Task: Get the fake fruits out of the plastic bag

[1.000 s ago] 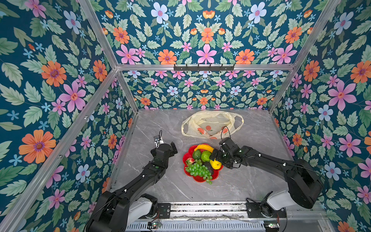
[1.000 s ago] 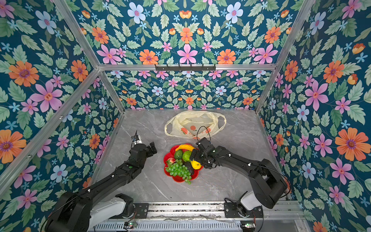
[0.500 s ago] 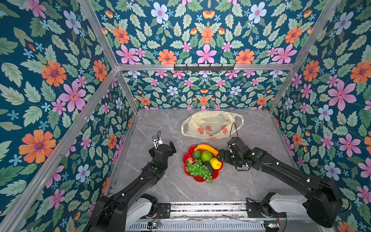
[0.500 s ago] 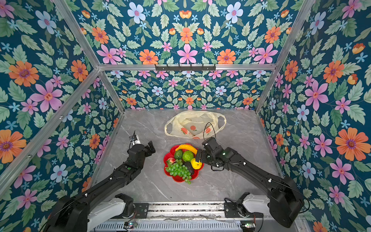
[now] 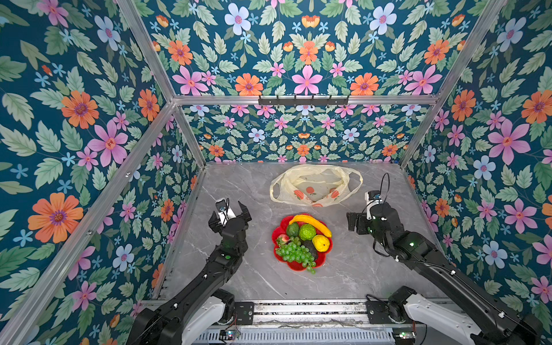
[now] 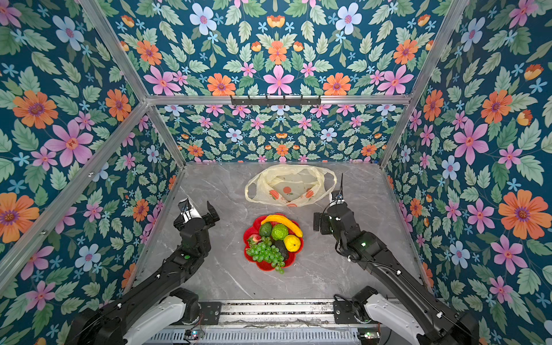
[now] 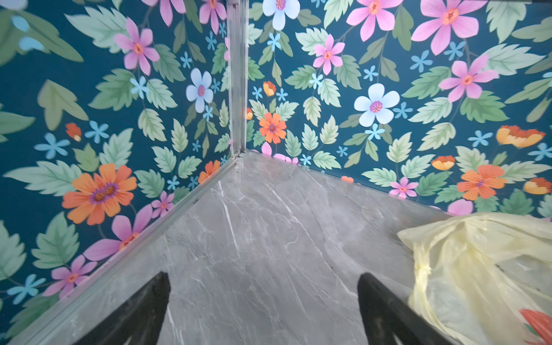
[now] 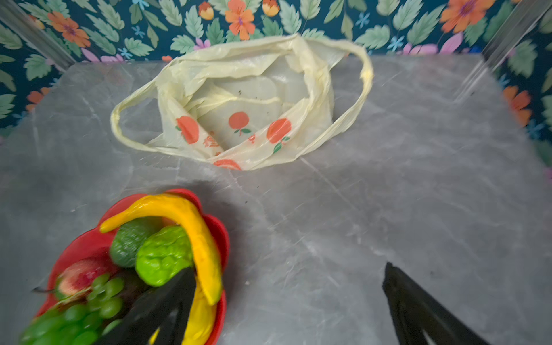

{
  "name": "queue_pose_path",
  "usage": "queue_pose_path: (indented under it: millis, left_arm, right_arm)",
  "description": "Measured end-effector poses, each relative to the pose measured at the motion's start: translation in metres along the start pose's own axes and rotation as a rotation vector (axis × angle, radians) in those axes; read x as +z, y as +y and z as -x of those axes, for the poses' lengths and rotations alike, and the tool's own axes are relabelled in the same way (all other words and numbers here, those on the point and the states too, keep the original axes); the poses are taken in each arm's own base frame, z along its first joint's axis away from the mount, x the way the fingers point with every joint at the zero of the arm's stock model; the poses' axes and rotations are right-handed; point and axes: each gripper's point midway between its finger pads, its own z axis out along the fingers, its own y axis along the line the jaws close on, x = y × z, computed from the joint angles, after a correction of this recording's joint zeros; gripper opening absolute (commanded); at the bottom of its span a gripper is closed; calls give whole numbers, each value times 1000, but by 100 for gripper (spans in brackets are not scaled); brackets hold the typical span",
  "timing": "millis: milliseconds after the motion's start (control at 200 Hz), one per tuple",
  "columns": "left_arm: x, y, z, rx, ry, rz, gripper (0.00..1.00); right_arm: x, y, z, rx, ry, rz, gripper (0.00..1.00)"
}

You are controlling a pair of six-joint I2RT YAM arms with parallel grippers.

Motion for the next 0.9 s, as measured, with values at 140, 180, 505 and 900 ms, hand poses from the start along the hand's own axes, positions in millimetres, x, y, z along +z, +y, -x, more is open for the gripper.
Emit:
queue_pose_path:
  millis: [140,180,505,900]
  left_arm:
    - [5,16,-13,102,-45,81,100]
    - [10,24,-27,151,-28,110,100]
    - [42,46,-80,232,57,123,100]
    - [63,26,-112,217,97,-91,100]
  right_arm:
    - [16,-41,1,-7,-41,-128,99]
    - [24,-60,-7,16,-37,-177,99]
    - [82,-108,-92,2,61,-281,99]
    - [109,-121,-74,15,-123,-169,99]
